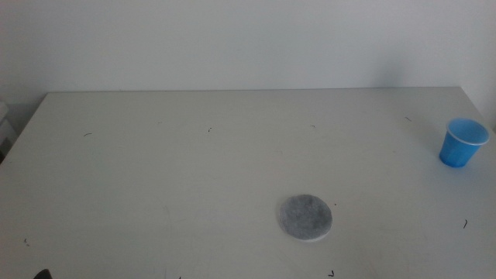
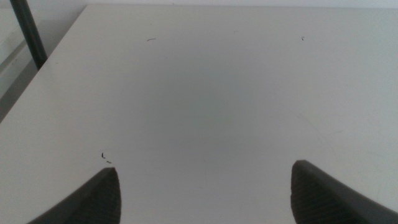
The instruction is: Place an empty cup on a cup mat.
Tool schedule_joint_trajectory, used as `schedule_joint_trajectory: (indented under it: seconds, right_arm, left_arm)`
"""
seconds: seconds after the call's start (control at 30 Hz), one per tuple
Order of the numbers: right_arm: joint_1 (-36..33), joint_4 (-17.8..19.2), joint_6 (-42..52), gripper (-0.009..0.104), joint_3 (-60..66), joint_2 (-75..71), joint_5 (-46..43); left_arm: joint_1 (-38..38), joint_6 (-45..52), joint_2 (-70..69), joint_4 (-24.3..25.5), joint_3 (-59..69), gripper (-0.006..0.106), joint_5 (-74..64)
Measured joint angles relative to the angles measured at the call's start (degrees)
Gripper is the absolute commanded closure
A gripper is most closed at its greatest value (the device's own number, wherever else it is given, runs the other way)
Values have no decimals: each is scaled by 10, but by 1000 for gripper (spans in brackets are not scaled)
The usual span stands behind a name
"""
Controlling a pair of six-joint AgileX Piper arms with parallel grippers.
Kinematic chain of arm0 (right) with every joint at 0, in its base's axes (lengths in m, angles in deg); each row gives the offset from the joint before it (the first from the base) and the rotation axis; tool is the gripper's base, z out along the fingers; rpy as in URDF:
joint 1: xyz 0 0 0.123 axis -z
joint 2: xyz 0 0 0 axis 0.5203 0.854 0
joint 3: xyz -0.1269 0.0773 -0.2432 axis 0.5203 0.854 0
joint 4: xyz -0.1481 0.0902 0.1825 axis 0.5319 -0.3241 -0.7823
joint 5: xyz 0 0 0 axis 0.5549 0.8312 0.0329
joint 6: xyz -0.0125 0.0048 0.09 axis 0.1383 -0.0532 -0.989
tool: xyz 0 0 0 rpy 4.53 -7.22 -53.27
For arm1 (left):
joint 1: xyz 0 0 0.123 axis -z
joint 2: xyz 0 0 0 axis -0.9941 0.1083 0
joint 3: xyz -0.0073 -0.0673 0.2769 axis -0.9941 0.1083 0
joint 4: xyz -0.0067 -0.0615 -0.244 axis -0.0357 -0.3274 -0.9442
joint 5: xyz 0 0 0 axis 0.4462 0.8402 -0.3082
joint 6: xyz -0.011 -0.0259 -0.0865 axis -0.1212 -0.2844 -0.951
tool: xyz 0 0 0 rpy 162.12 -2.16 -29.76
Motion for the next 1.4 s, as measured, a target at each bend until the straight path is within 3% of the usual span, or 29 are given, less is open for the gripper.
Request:
schedule_joint_trajectory:
  seconds: [0.27,0.63,1.03,1.4]
  right_arm:
    - [0,0,-33,25,-75,18,2]
    - [0,13,-52,25,-243,212,79]
    - [0,13,-57,25,-536,498,273]
    - [16,-3,-57,25,-731,689,369]
  left_arm:
    - [0,0,0,0,0,-5,0]
    - [0,0,0,0,0,-5,0]
    - [0,0,0,0,0,-5,0]
    - [0,0,0,0,0,-5,0]
